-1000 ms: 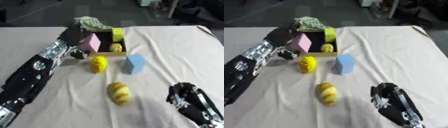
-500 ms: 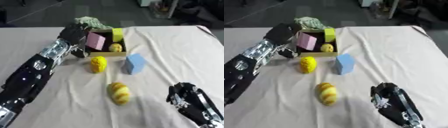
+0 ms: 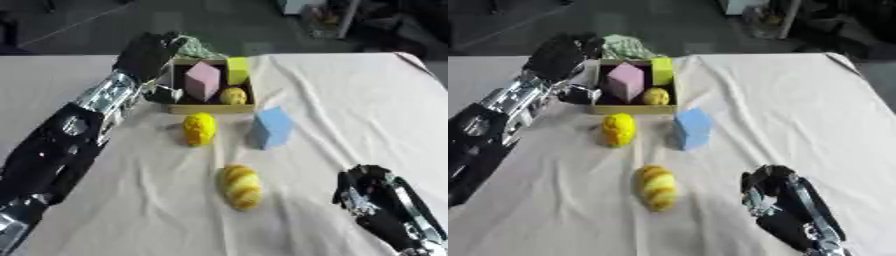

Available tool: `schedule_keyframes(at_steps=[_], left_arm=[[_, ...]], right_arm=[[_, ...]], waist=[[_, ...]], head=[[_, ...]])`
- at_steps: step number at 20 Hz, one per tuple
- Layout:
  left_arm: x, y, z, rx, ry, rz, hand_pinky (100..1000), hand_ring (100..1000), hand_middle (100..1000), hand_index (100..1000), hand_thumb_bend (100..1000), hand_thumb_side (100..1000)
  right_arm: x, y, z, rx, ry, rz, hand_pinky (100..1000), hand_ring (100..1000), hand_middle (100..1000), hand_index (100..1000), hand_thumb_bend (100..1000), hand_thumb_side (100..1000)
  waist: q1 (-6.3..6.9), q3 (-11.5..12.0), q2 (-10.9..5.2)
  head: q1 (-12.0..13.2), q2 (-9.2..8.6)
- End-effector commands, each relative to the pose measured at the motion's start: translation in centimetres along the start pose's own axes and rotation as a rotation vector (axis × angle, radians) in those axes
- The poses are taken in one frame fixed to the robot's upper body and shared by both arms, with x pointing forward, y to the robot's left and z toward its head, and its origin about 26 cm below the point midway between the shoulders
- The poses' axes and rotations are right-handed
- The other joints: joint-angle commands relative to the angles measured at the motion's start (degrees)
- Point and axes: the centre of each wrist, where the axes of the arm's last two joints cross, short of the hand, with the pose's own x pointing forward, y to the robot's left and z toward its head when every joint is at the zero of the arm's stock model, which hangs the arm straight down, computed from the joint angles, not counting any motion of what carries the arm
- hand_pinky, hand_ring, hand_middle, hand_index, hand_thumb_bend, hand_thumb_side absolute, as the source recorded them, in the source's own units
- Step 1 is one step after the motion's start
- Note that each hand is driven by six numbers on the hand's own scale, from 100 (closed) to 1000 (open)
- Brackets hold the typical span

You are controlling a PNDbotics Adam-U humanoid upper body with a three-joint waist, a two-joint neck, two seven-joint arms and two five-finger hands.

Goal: Pick up objects on the table and place them in the box.

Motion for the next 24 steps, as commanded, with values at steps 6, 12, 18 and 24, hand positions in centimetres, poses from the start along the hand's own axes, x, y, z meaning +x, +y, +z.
schedule_keyframes(at_steps=[6, 12, 18, 24], left_arm=[[-3.0, 5.0, 3.0, 0.13, -0.01, 0.066, 883, 834, 855, 953, 100, 296], [-4.1, 5.7, 6.3, 0.213, -0.044, 0.129, 867, 813, 817, 919, 100, 346], [-2.2, 4.9, 9.5, 0.278, -0.13, 0.255, 868, 808, 791, 900, 100, 398], [0.9, 3.6, 13.1, 0.327, -0.246, 0.434, 866, 800, 748, 872, 100, 463]], right_arm=[[0.3, -1.2, 0.5, -0.032, 0.0, 0.052, 395, 306, 250, 527, 100, 292], [1.4, -2.8, 0.4, -0.05, -0.036, 0.113, 394, 303, 248, 527, 100, 311], [4.1, -5.3, -0.4, -0.055, -0.128, 0.223, 395, 300, 246, 529, 100, 338], [7.5, -8.0, -2.0, 0.022, -0.231, 0.399, 406, 310, 262, 552, 100, 327]], waist=[[0.38, 1.2, -1.5], [0.16, 2.5, -1.43], [-0.29, 4.3, -1.14], [-0.56, 6.3, -0.81]], head=[[-0.9, 0.48], [-1.6, 0.65], [-2.8, 0.54], [-4.3, 0.37]])
